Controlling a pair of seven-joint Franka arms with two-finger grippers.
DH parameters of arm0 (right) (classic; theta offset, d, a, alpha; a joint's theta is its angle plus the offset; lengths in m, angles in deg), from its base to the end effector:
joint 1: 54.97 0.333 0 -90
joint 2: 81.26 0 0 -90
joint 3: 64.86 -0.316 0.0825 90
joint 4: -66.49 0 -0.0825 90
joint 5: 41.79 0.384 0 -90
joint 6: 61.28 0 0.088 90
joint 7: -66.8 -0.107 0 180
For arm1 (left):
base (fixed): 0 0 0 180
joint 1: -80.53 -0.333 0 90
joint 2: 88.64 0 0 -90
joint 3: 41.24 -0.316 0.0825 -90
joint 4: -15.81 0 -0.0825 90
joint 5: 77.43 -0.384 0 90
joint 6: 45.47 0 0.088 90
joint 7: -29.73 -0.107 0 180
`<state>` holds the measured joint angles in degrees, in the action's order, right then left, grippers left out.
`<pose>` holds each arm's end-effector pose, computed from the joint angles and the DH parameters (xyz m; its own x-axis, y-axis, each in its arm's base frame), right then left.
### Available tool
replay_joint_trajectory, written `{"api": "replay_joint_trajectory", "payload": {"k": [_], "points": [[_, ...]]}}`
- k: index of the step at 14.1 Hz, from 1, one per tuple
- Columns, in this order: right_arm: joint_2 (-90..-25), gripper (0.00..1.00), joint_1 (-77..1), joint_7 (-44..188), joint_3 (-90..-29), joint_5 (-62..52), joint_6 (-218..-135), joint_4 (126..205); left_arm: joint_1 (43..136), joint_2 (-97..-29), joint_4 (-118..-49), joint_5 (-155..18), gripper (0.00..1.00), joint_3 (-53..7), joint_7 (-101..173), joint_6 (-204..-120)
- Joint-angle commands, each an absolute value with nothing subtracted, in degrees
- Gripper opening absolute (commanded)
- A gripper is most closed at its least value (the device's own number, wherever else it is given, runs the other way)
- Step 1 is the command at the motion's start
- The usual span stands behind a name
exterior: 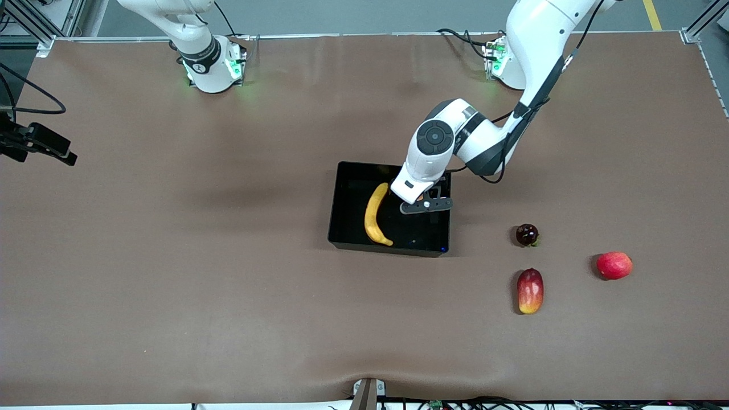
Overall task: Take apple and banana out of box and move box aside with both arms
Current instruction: 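Grasp the small apple with the left gripper and lift it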
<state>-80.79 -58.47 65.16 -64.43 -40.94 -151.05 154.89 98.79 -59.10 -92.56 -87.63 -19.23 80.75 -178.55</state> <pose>0.5559 -0.0366 0.6328 0.9952 -0.0970 0.0153 -0.0968 -0.9952 -0.0152 0.4893 -0.3942 0.2446 0.9921 0.1035 -0.0705 0.1045 -0.9945 0.0100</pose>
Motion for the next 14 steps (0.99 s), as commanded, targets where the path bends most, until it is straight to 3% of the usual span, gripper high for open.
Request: {"api": "replay_joint_trajectory", "payload": {"k": [1,5,6,7,9,10,14], "points": [[-80.6,1.0,-59.6,65.6,-65.2,-40.5,-150.9,154.4,99.3,-56.9,-92.0,-89.1,1.0,-19.7,82.9,-181.3],[-80.6,1.0,-59.6,65.6,-65.2,-40.5,-150.9,154.4,99.4,-55.6,-92.2,-90.8,1.0,-19.8,83.6,-181.8],[-80.6,1.0,-59.6,65.6,-65.2,-40.5,-150.9,154.5,99.4,-55.6,-92.5,-91.2,0.92,-19.8,83.6,-181.7],[-80.6,1.0,-59.6,65.6,-65.2,-40.5,-150.9,154.5,99.4,-55.5,-92.5,-91.2,0.77,-19.7,83.6,-181.6],[-80.6,1.0,-59.6,65.6,-65.2,-40.5,-150.9,154.5,99.4,-55.9,-92.4,-91.3,0.18,-19.6,85.2,-180.7],[-80.6,1.0,-59.6,65.6,-65.2,-40.5,-150.9,154.5,99.3,-56.5,-92.0,-91.3,0.0,-19.5,85.9,-179.7],[-80.4,1.0,-59.6,65.6,-65.2,-40.5,-150.8,154.5,98.4,-61.9,-91.2,-91.3,0.0,-19.4,85.7,-177.2]]}}
